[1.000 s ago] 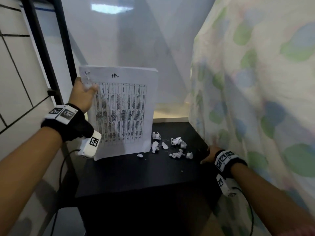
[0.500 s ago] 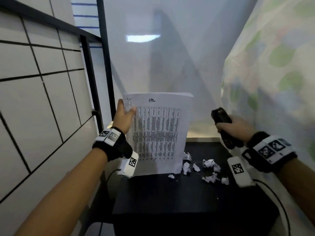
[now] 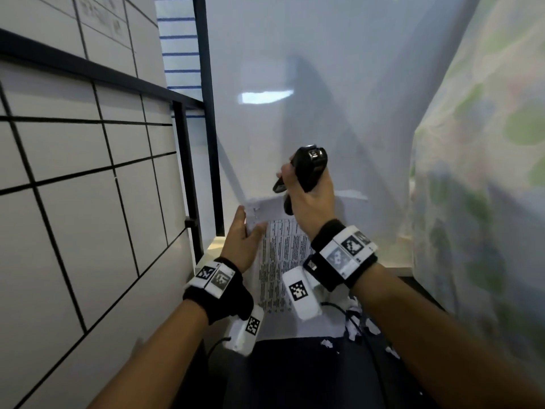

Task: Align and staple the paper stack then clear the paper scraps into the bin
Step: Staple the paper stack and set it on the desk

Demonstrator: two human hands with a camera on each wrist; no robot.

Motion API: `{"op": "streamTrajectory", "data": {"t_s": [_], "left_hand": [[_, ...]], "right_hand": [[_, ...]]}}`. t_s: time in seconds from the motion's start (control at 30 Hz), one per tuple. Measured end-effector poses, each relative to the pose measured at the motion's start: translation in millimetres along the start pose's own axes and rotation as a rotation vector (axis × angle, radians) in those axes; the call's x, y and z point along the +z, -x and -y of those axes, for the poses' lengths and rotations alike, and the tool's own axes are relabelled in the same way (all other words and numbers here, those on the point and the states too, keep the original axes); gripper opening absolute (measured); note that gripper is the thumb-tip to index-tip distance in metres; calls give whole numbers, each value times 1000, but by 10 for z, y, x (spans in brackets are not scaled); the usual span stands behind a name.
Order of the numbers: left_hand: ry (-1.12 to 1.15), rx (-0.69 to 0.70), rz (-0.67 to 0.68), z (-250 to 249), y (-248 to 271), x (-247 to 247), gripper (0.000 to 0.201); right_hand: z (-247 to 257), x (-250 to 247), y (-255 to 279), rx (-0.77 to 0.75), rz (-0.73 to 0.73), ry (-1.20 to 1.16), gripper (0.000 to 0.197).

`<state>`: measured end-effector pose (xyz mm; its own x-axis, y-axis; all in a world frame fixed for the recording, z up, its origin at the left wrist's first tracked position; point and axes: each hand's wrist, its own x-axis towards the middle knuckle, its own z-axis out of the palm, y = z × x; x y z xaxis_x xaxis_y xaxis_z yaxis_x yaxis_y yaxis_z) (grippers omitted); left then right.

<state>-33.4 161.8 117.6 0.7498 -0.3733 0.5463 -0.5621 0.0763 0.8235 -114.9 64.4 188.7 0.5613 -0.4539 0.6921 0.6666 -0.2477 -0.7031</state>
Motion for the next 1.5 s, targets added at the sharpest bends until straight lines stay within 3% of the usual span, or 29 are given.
{"op": "streamTrajectory", "data": {"t_s": [0.17, 0.4, 0.67, 1.03, 1.17, 1.5], "left_hand": [[43, -22, 40, 53, 19, -30, 31], [20, -30, 41, 40, -20, -10, 13], [-107, -78, 46, -12, -15, -64, 23], [-102, -31, 97, 15, -29, -62, 9], [-101, -80, 78, -26, -37, -62, 23], [-65, -84, 126, -81, 21, -23, 35]], "right_hand": [[-146, 123, 5, 36, -15, 22, 14], [-161, 286, -63, -54, 12, 225, 17], [-243, 468, -130, -28, -46, 327, 35], [-257, 515, -208, 29, -93, 458, 33], [-246, 480, -186, 15, -77, 446, 35], [-218, 438, -184, 64, -71, 431, 33]]}}
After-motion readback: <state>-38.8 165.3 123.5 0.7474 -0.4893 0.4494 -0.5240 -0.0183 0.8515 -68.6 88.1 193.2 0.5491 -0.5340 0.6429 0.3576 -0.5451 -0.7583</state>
